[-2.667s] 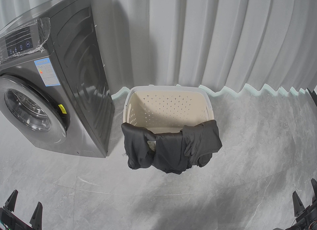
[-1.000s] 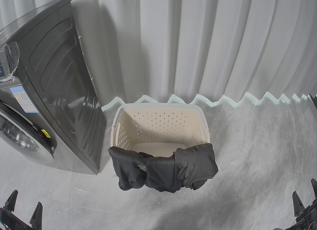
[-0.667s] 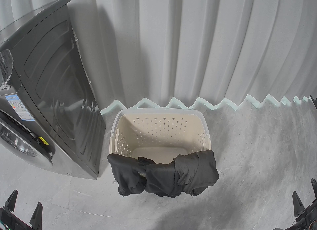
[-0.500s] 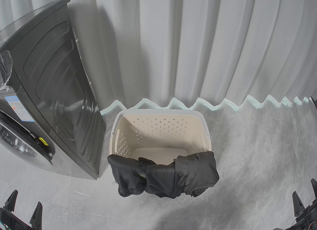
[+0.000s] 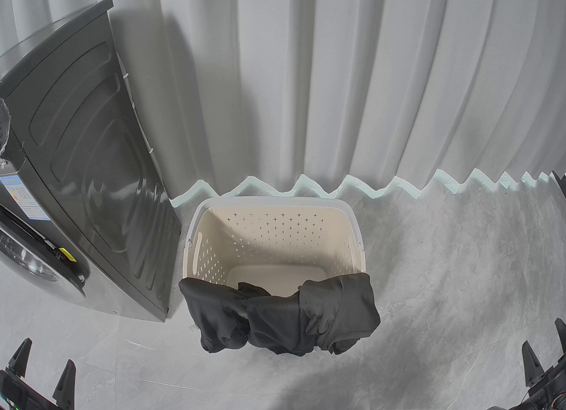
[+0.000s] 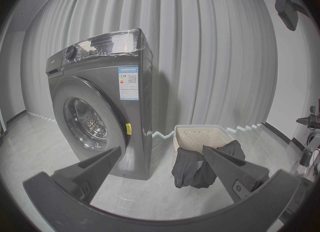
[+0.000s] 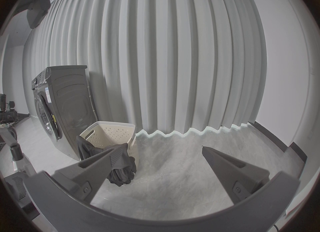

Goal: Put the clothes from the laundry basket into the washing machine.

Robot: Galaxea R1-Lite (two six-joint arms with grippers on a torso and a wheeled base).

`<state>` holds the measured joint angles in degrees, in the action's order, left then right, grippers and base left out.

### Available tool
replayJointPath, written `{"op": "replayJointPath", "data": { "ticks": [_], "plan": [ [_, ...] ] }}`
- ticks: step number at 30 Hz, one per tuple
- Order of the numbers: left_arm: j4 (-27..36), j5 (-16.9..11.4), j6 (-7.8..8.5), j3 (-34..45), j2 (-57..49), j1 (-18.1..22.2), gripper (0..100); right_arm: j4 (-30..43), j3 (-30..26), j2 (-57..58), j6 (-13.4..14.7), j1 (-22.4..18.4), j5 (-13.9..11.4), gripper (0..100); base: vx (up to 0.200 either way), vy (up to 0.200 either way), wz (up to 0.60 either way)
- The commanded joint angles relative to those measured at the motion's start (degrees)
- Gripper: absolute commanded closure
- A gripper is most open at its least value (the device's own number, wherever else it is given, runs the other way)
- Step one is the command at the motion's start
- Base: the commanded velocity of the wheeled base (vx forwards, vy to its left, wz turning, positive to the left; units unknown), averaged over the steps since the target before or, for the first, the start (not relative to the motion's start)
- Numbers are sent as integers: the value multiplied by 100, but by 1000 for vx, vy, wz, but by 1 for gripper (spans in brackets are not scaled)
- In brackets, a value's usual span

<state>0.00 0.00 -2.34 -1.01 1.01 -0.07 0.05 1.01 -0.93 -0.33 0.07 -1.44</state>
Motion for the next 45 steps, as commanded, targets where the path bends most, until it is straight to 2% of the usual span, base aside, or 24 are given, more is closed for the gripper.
{"op": "replayJointPath", "data": {
  "ticks": [1,15,21,33,39,45],
  "plan": [
    [0,0,-3,92,-92,7,0,4,-101,93,7,1,3,0,0,0,0],
    [0,-9,6,92,-92,7,0,4,-101,93,-2,1,3,0,0,0,0],
    [0,-9,6,92,-92,7,0,4,-101,93,7,1,3,0,200,0,0],
    [0,0,-12,92,-92,7,0,4,-101,93,-20,1,-14,0,0,0,0],
    [0,-9,-3,92,-92,-1,0,4,-101,93,-2,1,-6,0,200,0,0],
    [0,0,-3,92,-92,7,0,4,-101,93,-2,1,-6,0,0,0,0]
  ]
}}
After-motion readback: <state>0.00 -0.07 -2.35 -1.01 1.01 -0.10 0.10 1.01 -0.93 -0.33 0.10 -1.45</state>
